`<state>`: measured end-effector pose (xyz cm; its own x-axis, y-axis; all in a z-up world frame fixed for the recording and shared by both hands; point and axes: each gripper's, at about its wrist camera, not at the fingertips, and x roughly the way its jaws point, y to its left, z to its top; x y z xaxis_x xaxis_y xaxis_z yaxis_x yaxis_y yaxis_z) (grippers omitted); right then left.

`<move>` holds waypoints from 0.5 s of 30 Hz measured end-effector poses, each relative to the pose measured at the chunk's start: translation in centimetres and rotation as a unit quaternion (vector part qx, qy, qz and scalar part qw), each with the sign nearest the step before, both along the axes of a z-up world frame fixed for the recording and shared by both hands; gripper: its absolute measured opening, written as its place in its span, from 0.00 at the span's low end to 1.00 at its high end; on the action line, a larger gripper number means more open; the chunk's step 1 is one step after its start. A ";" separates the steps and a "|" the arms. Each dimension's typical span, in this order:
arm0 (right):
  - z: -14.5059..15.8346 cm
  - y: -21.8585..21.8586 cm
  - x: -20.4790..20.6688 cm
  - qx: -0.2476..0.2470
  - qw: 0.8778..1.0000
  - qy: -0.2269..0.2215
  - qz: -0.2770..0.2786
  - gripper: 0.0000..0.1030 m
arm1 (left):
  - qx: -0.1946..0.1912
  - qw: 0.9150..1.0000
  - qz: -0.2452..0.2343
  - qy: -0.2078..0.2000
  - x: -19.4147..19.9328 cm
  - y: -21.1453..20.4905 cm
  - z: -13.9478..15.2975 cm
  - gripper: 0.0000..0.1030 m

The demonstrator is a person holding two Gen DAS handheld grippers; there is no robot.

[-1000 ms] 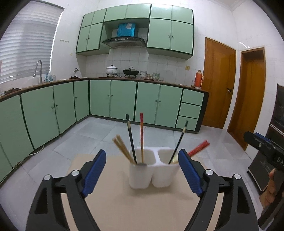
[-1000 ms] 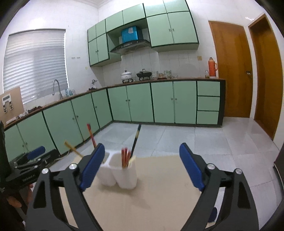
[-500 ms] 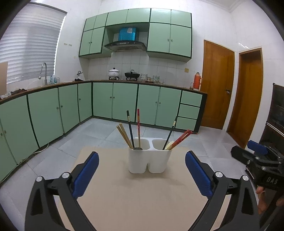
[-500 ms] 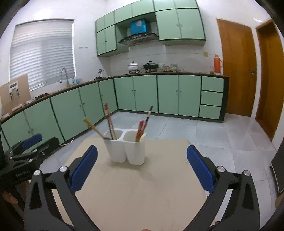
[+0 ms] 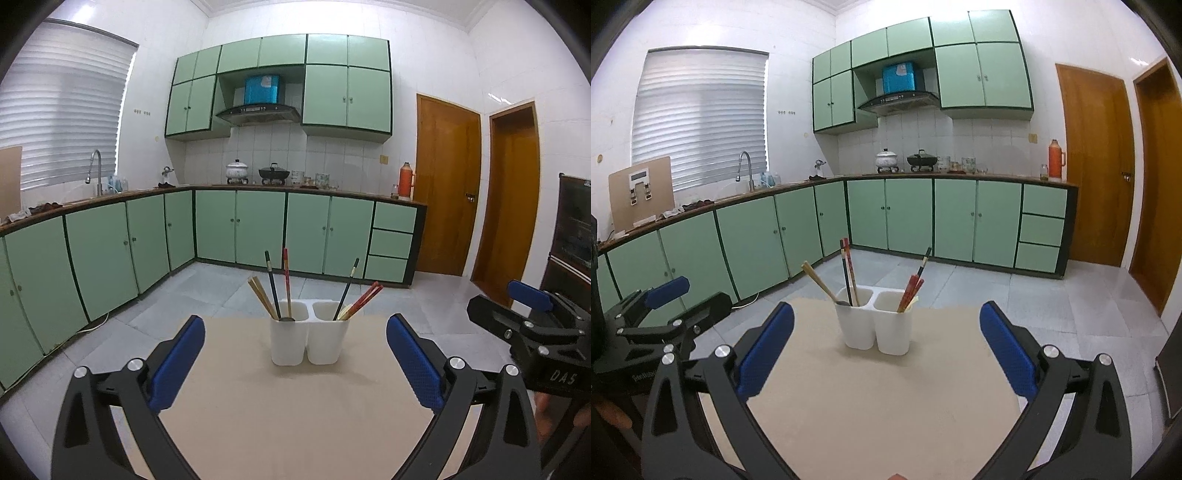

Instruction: Organize utensils

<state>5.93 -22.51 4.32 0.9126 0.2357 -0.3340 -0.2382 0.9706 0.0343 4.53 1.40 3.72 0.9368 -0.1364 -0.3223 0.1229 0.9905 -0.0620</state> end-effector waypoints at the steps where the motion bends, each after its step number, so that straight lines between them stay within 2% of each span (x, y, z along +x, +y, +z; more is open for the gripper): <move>1: 0.2 0.1 -0.2 -0.001 1.000 -0.003 0.000 0.95 | -0.001 1.000 0.001 -0.003 -0.2 0.1 0.2 0.94; 15: 1.7 0.5 -1.7 -0.003 1.000 -0.018 0.004 0.95 | 0.002 1.000 0.009 -0.026 -2.6 0.2 1.5 0.94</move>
<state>4.20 -22.02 6.00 0.9222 0.2418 -0.3017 -0.2476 0.9687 0.0193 1.88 1.64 5.20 0.9543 -0.1188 -0.2742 0.1084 0.9927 -0.0528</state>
